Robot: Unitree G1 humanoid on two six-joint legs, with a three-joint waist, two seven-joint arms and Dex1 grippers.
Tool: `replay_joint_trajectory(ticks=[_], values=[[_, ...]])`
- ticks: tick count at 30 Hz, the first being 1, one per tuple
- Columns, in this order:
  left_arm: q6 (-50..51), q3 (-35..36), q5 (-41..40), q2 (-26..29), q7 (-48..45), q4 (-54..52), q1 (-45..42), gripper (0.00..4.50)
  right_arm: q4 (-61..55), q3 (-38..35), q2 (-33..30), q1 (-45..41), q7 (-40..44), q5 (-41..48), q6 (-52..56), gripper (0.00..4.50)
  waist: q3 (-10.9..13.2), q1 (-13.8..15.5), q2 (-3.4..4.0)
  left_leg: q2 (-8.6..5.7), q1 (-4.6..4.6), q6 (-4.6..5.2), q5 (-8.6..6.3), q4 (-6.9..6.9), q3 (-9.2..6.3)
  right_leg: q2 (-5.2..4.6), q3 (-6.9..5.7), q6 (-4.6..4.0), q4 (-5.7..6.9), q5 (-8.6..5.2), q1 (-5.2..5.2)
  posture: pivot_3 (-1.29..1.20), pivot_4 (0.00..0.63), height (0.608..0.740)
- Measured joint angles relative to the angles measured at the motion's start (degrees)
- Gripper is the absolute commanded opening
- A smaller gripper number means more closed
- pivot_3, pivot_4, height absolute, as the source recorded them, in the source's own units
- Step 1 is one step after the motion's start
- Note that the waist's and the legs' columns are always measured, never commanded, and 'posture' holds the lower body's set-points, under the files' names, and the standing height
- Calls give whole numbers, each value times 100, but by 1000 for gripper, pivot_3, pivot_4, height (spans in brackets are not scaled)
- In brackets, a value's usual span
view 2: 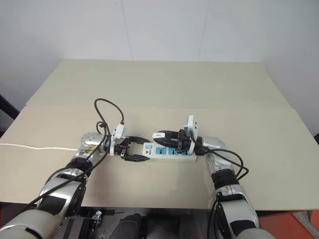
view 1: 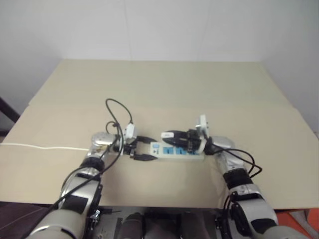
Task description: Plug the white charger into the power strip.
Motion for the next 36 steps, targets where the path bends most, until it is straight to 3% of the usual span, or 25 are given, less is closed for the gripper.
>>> replay_joint_trajectory(ticks=[19, 36], values=[[71, -220, -97, 12, 89, 2, -10, 3219, 1134, -100, 15, -252, 573, 13, -1050, 1108, 0, 7, 0, 0, 52, 0, -1, 0, -6, 0, -7, 2, -13, -1, 67, 0, 150, 740], [142, -435, -161, 104, 156, 3, -10, 3219, 1443, 184, -15, -321, 547, -126, -1206, 1108, -63, -11, -5, 3, 88, -1, -1, -23, -9, 1, 9, 1, -14, -2, 77, 0, 150, 740]])
